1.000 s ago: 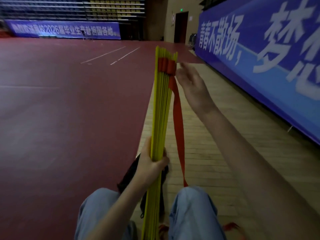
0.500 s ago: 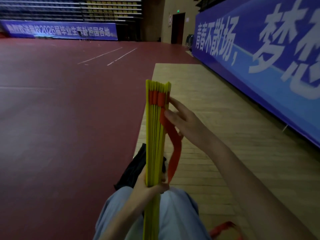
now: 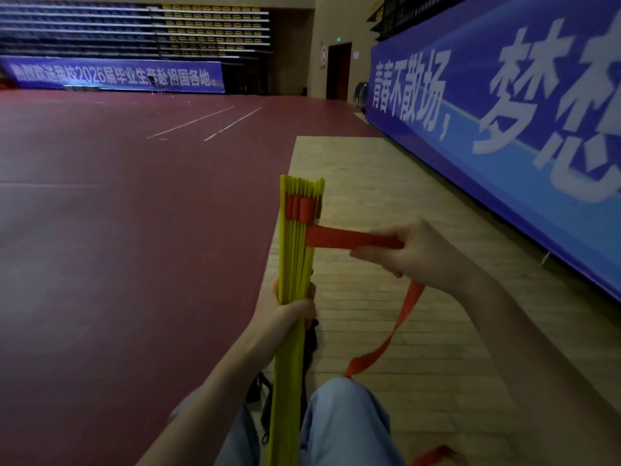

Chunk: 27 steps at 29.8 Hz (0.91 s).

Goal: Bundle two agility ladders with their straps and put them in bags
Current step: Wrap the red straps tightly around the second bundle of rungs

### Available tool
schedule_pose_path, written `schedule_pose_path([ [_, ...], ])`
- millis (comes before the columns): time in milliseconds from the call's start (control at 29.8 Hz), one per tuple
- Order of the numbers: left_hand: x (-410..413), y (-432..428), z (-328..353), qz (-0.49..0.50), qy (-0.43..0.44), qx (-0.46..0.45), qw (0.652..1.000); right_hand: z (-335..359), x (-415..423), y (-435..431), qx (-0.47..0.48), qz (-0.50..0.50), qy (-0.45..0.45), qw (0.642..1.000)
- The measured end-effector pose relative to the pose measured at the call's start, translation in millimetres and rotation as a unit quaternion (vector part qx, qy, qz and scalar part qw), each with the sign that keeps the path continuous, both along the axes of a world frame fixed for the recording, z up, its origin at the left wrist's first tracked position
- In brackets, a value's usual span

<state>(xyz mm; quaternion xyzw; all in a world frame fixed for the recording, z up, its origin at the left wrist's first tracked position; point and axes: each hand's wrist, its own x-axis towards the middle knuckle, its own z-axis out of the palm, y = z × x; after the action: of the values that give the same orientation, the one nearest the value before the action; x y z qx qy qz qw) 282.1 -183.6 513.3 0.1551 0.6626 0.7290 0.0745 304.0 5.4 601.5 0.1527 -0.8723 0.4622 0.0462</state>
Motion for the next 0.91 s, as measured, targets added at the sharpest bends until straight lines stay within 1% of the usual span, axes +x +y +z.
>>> schedule_pose_path([
  [101, 1.1, 0.5, -0.6, -0.037, 0.008, -0.008, 0.999, 15.7, -2.9, 7.4, 0.013, -0.01, 0.068, 0.998],
  [202, 0.4, -4.9, -2.3, -0.057, -0.016, 0.013, 0.998, 28.9, -3.3, 10.5, 0.008, -0.015, 0.088, 0.996],
  [269, 0.2, -7.7, -0.8, -0.073, -0.014, -0.002, 0.997, 34.4, -4.2, 8.2, -0.02, -0.017, 0.14, 0.99],
  [336, 2.7, -6.0, 2.3, -0.087, -0.003, -0.038, 0.995, 40.2, -6.6, 3.7, -0.061, -0.037, 0.22, 0.973],
  [370, 4.7, -3.7, 3.8, -0.092, 0.005, -0.049, 0.994, 43.3, -8.0, 0.1, -0.095, -0.048, 0.242, 0.964],
  [437, 8.7, 2.2, 4.2, -0.097, 0.021, -0.06, 0.993, 48.7, -11.7, -4.8, -0.174, -0.074, 0.25, 0.95],
  [571, 14.9, 8.7, 0.0, -0.092, 0.035, -0.061, 0.993, 55.4, -22.1, 2.4, -0.342, -0.107, 0.189, 0.914],
  [638, 17.2, 9.1, -2.1, -0.098, 0.039, -0.054, 0.993, 53.3, -27.7, 11.5, -0.414, -0.114, 0.123, 0.894],
  [672, 17.7, 8.9, -2.4, -0.097, 0.038, -0.049, 0.993, 49.6, -29.9, 16.1, -0.436, -0.107, 0.077, 0.89],
  [739, 15.5, 5.9, -2.0, -0.08, 0.023, -0.04, 0.996, 39.5, -27.9, 20.8, -0.427, -0.082, -0.025, 0.9],
  [806, 9.9, 1.6, -0.3, -0.055, -0.001, -0.032, 0.998, 31.5, -19.9, 19.0, -0.385, -0.046, -0.107, 0.916],
  [907, 2.9, -2.8, 4.1, -0.042, -0.028, -0.033, 0.998, 28.4, -9.7, 10.8, -0.334, 0.03, -0.179, 0.925],
])
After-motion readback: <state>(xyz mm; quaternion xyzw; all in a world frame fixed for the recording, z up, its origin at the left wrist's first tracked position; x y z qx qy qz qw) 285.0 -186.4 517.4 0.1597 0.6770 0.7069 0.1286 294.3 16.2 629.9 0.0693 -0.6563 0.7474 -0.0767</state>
